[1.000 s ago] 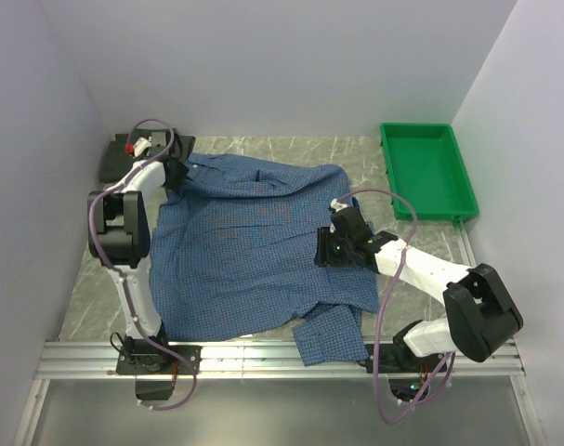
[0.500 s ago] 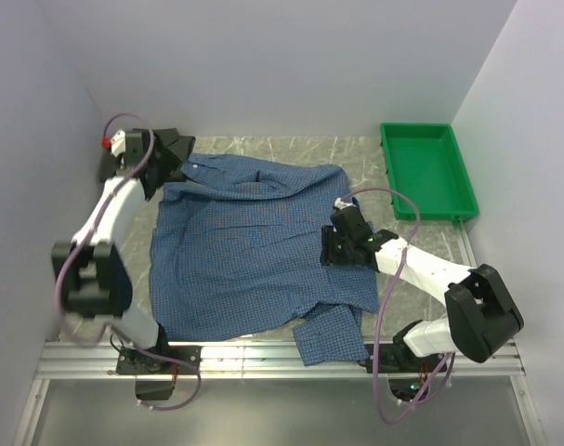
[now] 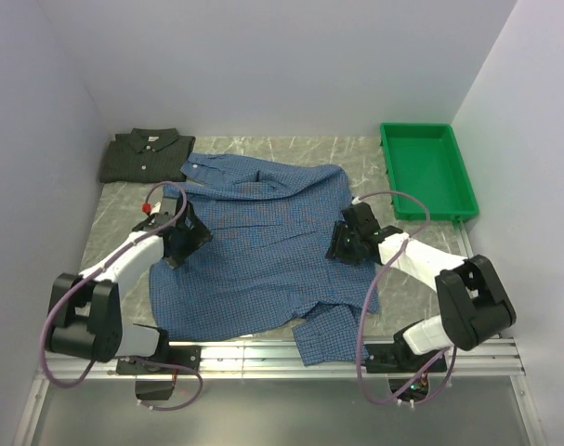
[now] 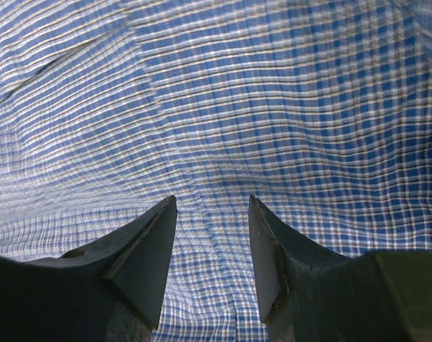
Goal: Fold and stack the long sleeve shirts
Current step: Flatten the shirt out
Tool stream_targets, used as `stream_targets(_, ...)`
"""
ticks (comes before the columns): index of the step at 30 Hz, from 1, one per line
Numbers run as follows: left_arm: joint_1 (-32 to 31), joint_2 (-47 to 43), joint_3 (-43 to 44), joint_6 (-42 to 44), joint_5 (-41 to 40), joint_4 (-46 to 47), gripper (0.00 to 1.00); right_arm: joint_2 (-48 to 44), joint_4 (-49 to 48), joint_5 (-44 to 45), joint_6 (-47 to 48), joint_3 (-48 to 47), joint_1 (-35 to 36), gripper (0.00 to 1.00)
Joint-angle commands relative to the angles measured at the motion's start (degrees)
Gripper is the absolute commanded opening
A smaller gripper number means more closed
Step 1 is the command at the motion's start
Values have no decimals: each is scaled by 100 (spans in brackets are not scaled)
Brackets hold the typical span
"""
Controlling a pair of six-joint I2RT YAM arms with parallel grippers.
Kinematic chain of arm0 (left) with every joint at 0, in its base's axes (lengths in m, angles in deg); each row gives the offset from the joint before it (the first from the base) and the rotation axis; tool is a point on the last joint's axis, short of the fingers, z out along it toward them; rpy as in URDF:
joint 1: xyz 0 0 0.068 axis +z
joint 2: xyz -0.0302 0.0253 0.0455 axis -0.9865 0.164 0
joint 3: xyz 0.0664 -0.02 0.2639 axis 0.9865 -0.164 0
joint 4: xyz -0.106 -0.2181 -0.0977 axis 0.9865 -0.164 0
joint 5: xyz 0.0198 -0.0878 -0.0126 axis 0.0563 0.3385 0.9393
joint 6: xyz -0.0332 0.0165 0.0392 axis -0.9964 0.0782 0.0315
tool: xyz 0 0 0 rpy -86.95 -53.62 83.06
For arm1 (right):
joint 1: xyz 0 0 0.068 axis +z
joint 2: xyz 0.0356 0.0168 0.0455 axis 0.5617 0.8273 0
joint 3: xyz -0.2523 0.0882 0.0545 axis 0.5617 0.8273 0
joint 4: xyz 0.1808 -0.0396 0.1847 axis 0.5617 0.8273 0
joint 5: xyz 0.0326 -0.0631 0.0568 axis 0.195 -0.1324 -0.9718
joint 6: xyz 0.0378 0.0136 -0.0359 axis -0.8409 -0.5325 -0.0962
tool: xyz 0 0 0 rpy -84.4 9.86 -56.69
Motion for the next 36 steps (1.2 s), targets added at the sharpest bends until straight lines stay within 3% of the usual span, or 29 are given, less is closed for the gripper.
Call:
stream_targets(1,-11,391,148,-204,81,553,99,215,-343,-287,-379,56,-279,53)
stream_targets(8,-3,2121,1141,-143,-7,703,99,734,-660,-639,-731,-32,-1088,55)
stream_targets(16,200,3609,2846,234,-139,-17,99,1130,-458,-490,-890,-383,-1510,56)
stream_targets(21,191,2996,2357,279,-236,17,99,779,-151,-445,-741,-104,-1423,56)
stream_targets(28,182,1485,486,-55,186,395,99,-327,218,-402,-705,758,-641,56)
stream_targets(32,173,851,237,-20,2,238,100,-882,753,-121,-583,777,79,56)
stream_targets(36,-247,499,693,296,-499,-192,99,-1217,1010,-15,189,163,405,55)
